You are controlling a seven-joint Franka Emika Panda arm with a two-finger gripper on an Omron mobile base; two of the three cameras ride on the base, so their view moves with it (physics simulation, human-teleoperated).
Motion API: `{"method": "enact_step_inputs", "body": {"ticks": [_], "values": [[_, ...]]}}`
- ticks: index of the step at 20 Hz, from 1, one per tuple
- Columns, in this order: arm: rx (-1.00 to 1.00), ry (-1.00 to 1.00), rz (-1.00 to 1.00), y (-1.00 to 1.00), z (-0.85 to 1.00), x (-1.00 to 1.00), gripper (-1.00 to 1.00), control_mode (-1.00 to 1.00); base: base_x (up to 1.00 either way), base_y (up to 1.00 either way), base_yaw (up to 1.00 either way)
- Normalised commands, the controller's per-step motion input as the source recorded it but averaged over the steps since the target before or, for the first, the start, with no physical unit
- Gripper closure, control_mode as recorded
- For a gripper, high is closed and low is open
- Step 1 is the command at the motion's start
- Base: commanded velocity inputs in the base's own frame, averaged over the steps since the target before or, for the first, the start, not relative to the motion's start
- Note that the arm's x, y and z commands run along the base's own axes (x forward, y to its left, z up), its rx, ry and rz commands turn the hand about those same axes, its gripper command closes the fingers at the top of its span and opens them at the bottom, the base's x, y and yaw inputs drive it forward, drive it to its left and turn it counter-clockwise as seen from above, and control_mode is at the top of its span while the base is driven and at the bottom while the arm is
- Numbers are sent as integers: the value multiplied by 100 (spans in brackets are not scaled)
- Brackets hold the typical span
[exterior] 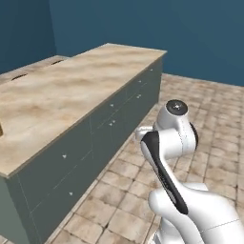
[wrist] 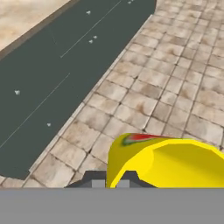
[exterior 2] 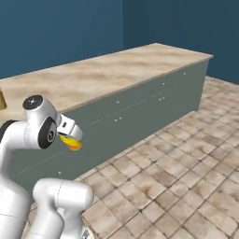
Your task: Place the pitcher and cup on the dining counter for serving.
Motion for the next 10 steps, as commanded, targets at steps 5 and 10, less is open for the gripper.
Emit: {"method": "enact_step_inputs", "body": {"ticks": [5, 10], "values": [[0, 0, 0, 0, 0, 0, 100, 100, 100, -40, 40], [0, 0, 0, 0, 0, 0, 100, 100, 100, -38, 65]]}}
